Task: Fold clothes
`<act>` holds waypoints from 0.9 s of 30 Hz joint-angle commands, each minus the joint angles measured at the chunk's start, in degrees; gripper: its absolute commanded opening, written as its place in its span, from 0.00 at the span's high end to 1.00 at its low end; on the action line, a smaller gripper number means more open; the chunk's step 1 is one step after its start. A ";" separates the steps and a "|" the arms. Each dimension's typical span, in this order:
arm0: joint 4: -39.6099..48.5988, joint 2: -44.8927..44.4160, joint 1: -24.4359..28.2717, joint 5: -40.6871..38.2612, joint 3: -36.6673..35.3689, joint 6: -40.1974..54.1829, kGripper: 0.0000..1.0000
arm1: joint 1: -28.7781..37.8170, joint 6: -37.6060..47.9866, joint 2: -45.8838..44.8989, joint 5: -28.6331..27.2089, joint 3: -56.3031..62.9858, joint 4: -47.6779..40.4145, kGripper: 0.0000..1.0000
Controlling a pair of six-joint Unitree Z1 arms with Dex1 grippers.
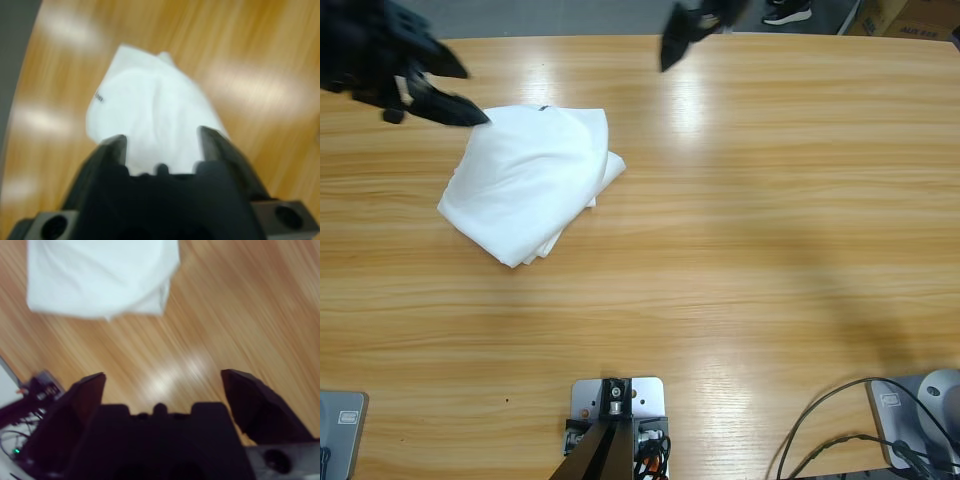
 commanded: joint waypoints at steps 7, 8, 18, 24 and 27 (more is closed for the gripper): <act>19.97 30.17 -8.19 -1.36 -29.59 29.23 0.04 | -11.87 -5.14 -23.65 -1.54 45.67 -20.18 0.00; 20.11 30.74 -8.22 -1.25 -29.49 30.04 0.04 | -11.87 -5.09 -23.67 -1.56 46.53 -20.63 0.00; 20.20 40.46 -12.58 0.40 -29.93 38.30 0.04 | -12.29 -3.80 -22.88 -1.56 49.92 -23.31 0.00; 20.00 42.48 -10.18 3.35 -27.41 38.49 0.04 | -12.86 -2.94 -22.84 -1.56 52.88 -25.50 0.00; 18.97 41.07 -2.78 3.60 -24.95 38.65 0.04 | -12.93 -2.73 -23.05 -1.56 54.37 -26.42 0.00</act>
